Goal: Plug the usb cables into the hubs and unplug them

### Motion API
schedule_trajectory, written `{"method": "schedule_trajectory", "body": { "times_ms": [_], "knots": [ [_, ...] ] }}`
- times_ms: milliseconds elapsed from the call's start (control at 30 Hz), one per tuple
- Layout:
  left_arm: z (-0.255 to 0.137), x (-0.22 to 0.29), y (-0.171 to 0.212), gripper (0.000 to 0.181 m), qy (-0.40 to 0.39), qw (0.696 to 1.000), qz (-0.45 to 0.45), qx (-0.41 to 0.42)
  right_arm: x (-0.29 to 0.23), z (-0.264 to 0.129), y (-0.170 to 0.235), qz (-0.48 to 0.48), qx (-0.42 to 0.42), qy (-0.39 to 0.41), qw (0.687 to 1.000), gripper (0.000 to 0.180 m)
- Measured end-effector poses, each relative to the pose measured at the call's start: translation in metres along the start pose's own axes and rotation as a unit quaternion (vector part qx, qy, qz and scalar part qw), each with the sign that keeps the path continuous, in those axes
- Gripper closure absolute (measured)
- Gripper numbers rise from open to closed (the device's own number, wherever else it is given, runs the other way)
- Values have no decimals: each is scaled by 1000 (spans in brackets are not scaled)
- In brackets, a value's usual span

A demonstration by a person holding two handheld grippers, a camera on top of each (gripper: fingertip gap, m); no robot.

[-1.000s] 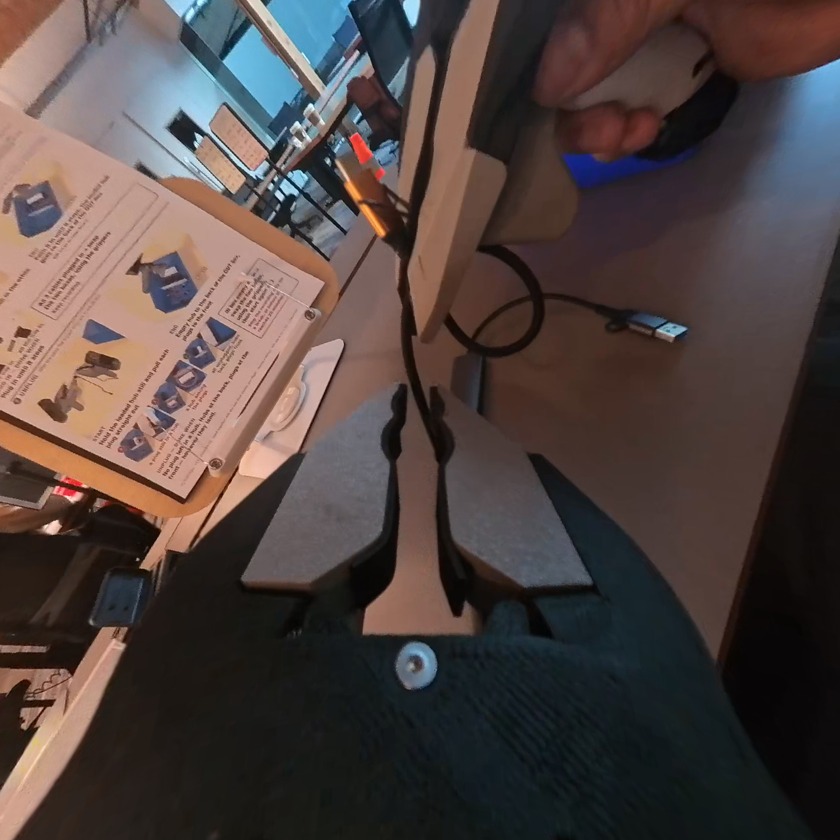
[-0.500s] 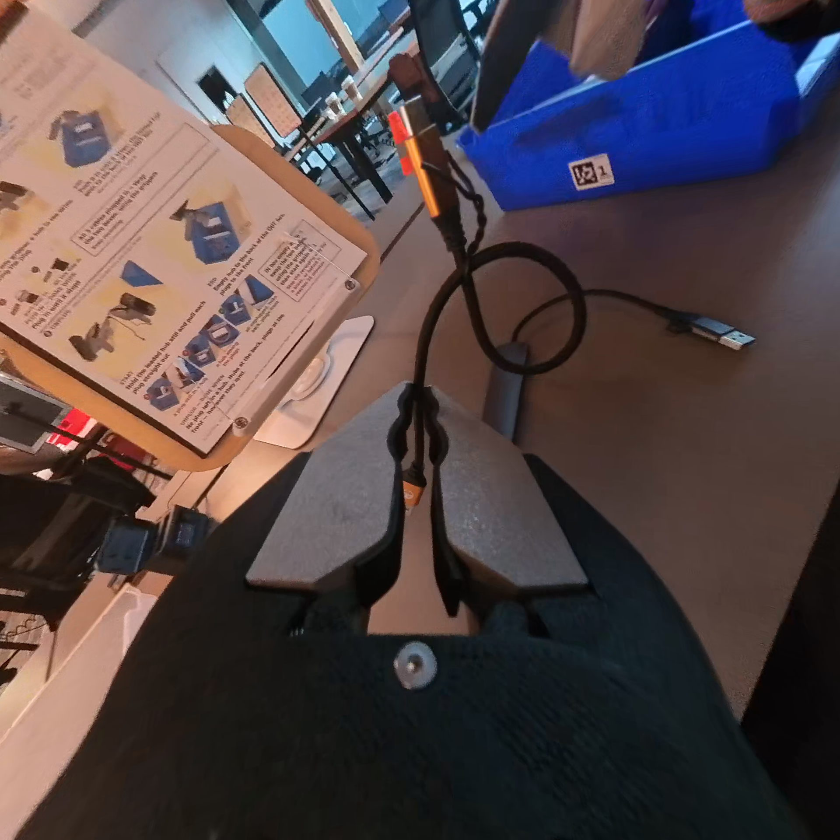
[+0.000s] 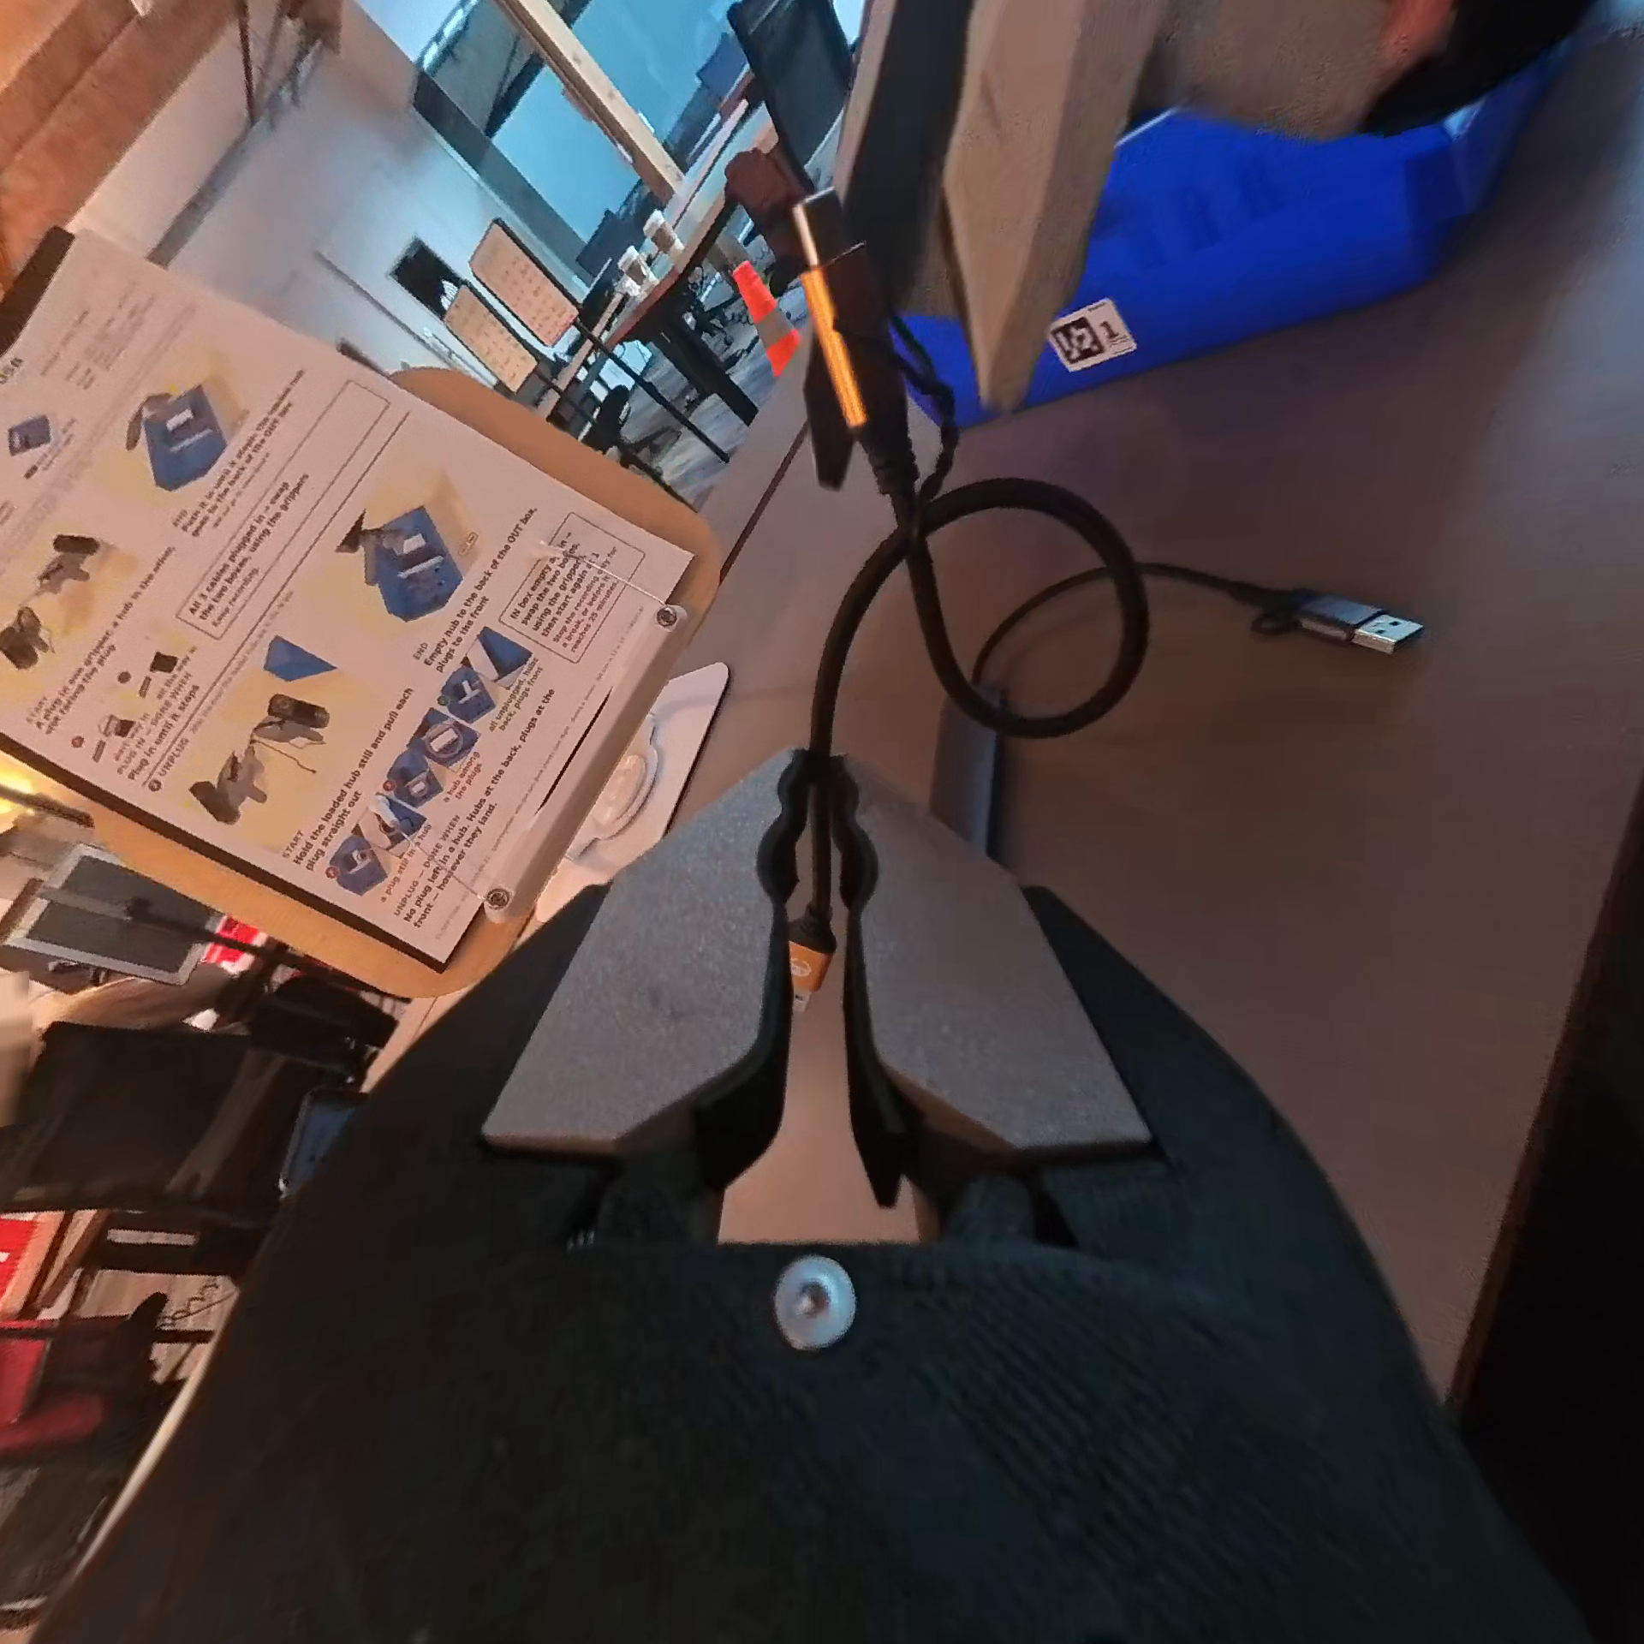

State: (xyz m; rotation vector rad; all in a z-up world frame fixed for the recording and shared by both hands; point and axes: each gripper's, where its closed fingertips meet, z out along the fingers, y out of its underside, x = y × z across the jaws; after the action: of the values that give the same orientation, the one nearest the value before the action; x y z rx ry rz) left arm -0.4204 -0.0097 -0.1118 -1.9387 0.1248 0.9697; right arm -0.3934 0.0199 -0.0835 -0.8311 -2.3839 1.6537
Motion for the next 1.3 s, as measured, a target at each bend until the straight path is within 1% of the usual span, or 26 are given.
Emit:
{"method": "schedule_trajectory", "body": {
  "times_ms": [33,67,100,133,167,267,367,467,567,633,733,867,933,1000,1067,1133,1200,1233,1300],
  "knots": [
    [0,1,-1,180,2,1000,2,1,-3,6,3,-6,-12,-4,1000,109],
    [0,3,-2,180,6,1000,3,4,-7,12,6,-12,-22,-12,1000,114],
    [0,5,-2,181,11,1000,2,6,-12,16,8,-21,-30,-22,999,127],
    [0,6,-2,181,16,1000,-2,6,-16,19,10,-34,-36,-30,998,152],
    [0,7,-1,181,20,1000,-3,3,-17,20,10,-47,-38,-24,998,170],
    [0,10,1,180,30,1000,-1,5,-1,16,11,-70,-49,37,996,172],
    [-3,12,-3,180,44,999,-17,21,-1,10,7,-73,-37,41,996,172],
    [-6,14,2,179,66,997,-29,10,2,1,0,-70,-18,49,996,172],
    [-9,2,12,178,55,998,-40,-6,9,-11,-2,-61,-4,59,996,172],
    [-10,-6,20,178,46,998,-50,-18,11,-20,-7,-46,15,55,997,172],
    [-12,-10,26,177,51,996,-69,-26,10,-32,-13,-32,40,43,998,172],
    [-8,-7,31,176,49,996,-58,-39,7,-43,-19,-34,59,39,997,172],
    [-6,0,31,175,61,996,-53,-43,3,-45,-22,-36,67,31,997,172],
    [-2,8,41,175,77,993,-50,-67,-4,-46,-25,-37,75,16,996,172],
    [4,15,58,174,88,989,-49,-105,-14,-47,-29,-35,88,-11,995,172],
    [10,23,66,172,106,987,-45,-112,-23,-48,-34,-35,99,-37,994,172],
    [15,29,58,165,113,991,-22,-71,-30,-51,-37,-37,110,-50,992,172],
    [17,27,48,161,98,995,-2,-33,-31,-53,-39,-37,115,-53,991,172],
    [14,21,19,154,52,995,40,74,-34,-57,-42,-34,127,-65,989,172]
  ]
}}
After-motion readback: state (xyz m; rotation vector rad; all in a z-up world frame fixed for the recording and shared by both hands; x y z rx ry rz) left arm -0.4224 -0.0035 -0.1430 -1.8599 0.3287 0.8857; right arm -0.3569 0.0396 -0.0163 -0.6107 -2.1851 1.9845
